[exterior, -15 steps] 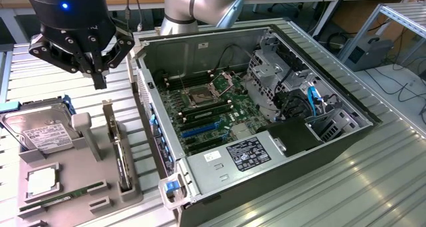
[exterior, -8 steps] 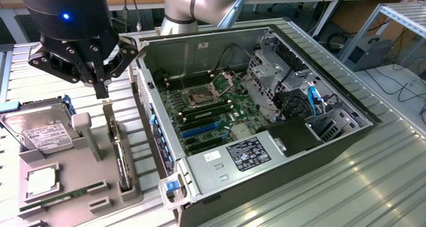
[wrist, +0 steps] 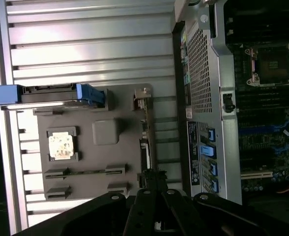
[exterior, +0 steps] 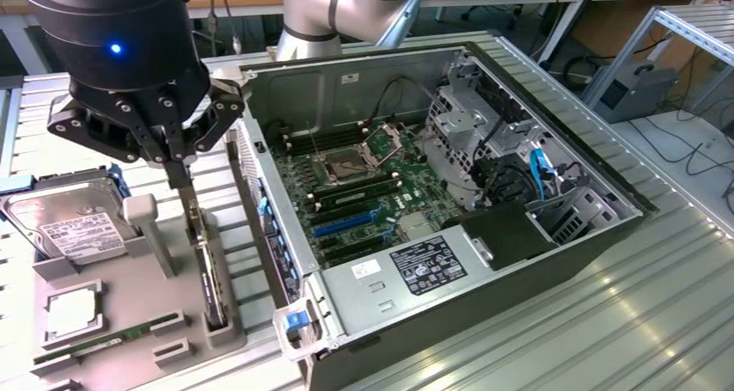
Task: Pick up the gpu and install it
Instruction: 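Reach for the gpu, then pick up the gpu and move the gpu toward the slot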
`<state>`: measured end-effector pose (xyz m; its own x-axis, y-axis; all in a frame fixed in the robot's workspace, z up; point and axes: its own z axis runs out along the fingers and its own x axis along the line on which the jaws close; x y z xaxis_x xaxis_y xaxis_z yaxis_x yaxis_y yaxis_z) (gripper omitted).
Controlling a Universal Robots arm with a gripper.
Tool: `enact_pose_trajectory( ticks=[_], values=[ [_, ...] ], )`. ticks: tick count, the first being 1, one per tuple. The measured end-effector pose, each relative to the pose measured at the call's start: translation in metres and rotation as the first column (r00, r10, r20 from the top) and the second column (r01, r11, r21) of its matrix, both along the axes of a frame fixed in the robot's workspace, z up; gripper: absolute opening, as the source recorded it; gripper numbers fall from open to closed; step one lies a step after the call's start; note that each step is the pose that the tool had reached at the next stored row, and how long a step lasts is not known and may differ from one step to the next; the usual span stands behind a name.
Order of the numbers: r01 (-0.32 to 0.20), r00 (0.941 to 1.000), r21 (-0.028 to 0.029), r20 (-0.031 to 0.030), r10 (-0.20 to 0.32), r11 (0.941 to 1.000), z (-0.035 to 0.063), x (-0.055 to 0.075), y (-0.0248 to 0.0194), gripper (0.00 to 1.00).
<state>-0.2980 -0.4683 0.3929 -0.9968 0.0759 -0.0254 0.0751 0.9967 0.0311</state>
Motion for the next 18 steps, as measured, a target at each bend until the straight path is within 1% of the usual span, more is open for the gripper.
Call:
enact_pose_trajectory(
  ticks=[1, 3, 5, 6, 8, 11, 12, 18],
  values=[
    [0.000, 1.0000, -0.0012, 0.0001, 0.000, 1.0000, -0.0001, 0.000, -0.0035, 0.11],
    [0.000, 1.0000, -0.0031, 0.0000, 0.000, 1.0000, -0.0002, 0.000, -0.0085, 0.11],
    [0.000, 1.0000, -0.0042, 0.0001, 0.000, 1.0000, -0.0003, 0.000, -0.0117, 0.11],
    [0.000, 1.0000, -0.0053, 0.0000, 0.000, 1.0000, -0.0003, 0.000, -0.0155, 0.11],
    [0.000, 1.0000, -0.0058, 0.0001, 0.000, 1.0000, -0.0005, 0.000, -0.0194, 0.11],
    [0.000, 1.0000, -0.0062, 0.0001, 0.000, 1.0000, -0.0005, 0.000, -0.0237, 0.11],
    [0.000, 1.0000, -0.0063, 0.0000, 0.000, 1.0000, -0.0005, 0.000, -0.0259, 0.11],
    [0.000, 1.0000, -0.0063, 0.0001, 0.000, 1.0000, -0.0005, 0.000, -0.0264, 0.11]
  ],
)
